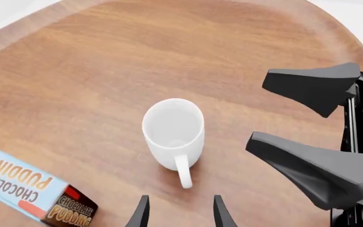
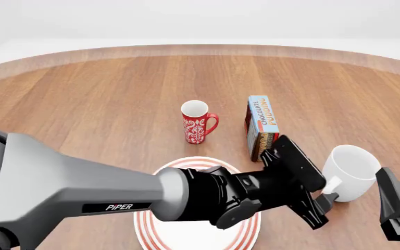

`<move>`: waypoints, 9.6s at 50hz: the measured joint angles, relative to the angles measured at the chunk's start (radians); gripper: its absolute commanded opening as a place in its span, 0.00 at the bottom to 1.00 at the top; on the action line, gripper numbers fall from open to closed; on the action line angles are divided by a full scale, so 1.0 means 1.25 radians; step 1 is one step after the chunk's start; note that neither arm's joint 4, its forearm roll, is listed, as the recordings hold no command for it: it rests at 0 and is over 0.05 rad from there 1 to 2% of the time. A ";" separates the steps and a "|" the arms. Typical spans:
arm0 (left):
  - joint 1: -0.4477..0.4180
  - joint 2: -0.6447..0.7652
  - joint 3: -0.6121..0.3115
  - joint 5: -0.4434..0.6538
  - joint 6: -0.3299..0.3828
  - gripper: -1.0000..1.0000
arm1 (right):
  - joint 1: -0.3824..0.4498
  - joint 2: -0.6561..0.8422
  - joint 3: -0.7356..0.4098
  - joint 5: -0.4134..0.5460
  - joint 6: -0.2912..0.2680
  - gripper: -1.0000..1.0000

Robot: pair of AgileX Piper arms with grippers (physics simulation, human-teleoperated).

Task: Pick up the white mug and put it on the plate, and put the chocolate pudding to the right of the plate.

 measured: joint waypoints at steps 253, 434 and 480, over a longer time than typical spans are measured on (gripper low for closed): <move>0.006 0.239 -0.276 0.132 -0.029 0.00 | -0.003 0.000 0.000 0.004 0.025 1.00; 0.160 -0.457 0.474 -0.127 -0.061 0.00 | -0.004 0.000 -0.004 0.002 0.016 1.00; 0.244 -0.571 0.639 -0.133 -0.103 0.00 | -0.002 0.000 -0.004 0.001 0.014 1.00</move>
